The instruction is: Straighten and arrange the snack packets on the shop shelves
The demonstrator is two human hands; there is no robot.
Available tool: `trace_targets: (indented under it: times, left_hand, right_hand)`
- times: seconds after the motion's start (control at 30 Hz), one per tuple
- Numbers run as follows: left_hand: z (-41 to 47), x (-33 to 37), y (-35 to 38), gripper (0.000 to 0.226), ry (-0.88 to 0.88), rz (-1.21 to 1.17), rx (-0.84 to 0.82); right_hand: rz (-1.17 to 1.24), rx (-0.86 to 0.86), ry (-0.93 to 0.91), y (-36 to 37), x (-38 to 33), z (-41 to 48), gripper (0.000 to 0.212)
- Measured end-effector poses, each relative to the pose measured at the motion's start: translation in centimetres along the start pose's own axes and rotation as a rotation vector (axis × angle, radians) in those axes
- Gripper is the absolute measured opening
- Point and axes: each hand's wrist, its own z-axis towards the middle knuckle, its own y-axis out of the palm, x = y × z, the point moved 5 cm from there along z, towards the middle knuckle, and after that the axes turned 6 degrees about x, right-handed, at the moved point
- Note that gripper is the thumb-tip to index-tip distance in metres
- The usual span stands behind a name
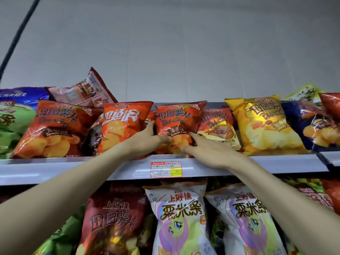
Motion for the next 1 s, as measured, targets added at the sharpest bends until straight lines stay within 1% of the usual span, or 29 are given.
trace_targets:
  times: [0.07, 0.13, 0.17, 0.23, 0.33, 0.4, 0.47, 0.53, 0.6, 0.73, 0.83, 0.93, 1.0]
  left_hand:
    - [-0.4, -0.4, 0.3, 0.097, -0.001, 0.009, -0.035]
    - [-0.6, -0.2, 0.0, 0.084, 0.003, 0.057, 0.024]
    - [-0.8, -0.1, -0.2, 0.081, 0.005, 0.096, 0.06]
    - [-1.2, 0.2, -0.5, 0.079, 0.026, 0.147, 0.114]
    - [-1.4, 0.2, -0.5, 0.08, 0.041, 0.2, 0.146]
    - [-1.3, 0.0, -0.5, 0.084, 0.047, 0.231, 0.16]
    - [-1.3, 0.0, -0.5, 0.086, 0.057, 0.237, 0.17]
    - [-1.4, -0.1, -0.5, 0.086, 0.061, 0.22, 0.185]
    - [-1.5, -0.1, -0.6, 0.084, 0.052, 0.193, 0.2]
    - [-1.7, 0.1, -0.5, 0.088, 0.05, 0.221, 0.234]
    - [-1.6, 0.1, -0.5, 0.089, 0.035, 0.249, 0.236]
    - [-1.2, -0.1, -0.7, 0.08, 0.033, 0.268, 0.231]
    - [-1.4, 0.1, -0.9, 0.077, 0.028, 0.279, 0.225]
  right_hand:
    - [-0.003, -0.034, 0.008, 0.2, 0.1, 0.2, 0.088]
    - [0.072, -0.082, -0.002, 0.2, -0.1, 0.8, 0.097]
    - [0.109, -0.105, -0.01, 0.4, -0.3, 1.2, 0.096]
    - [0.095, -0.124, 0.007, 0.8, -0.4, 2.1, 0.091]
    - [0.043, -0.142, 0.1, 1.2, -0.5, 3.1, 0.086]
    - [0.039, -0.136, 0.107, 0.9, -1.1, 2.9, 0.082]
    - [0.037, -0.088, 0.075, 0.6, -1.9, 2.8, 0.076]
    - [0.09, -0.036, 0.043, 0.4, -2.5, 2.6, 0.07]
    - [0.176, -0.012, 0.05, 0.4, -2.6, 2.4, 0.069]
    - [0.231, -0.035, 0.083, 0.4, -2.4, 2.3, 0.07]
    - [0.195, -0.062, 0.086, 0.4, -2.5, 2.1, 0.077]
    - [0.101, -0.015, 0.058, -0.1, -2.2, 1.9, 0.069]
    - [0.024, 0.025, 0.032, -0.7, -1.6, 1.3, 0.072]
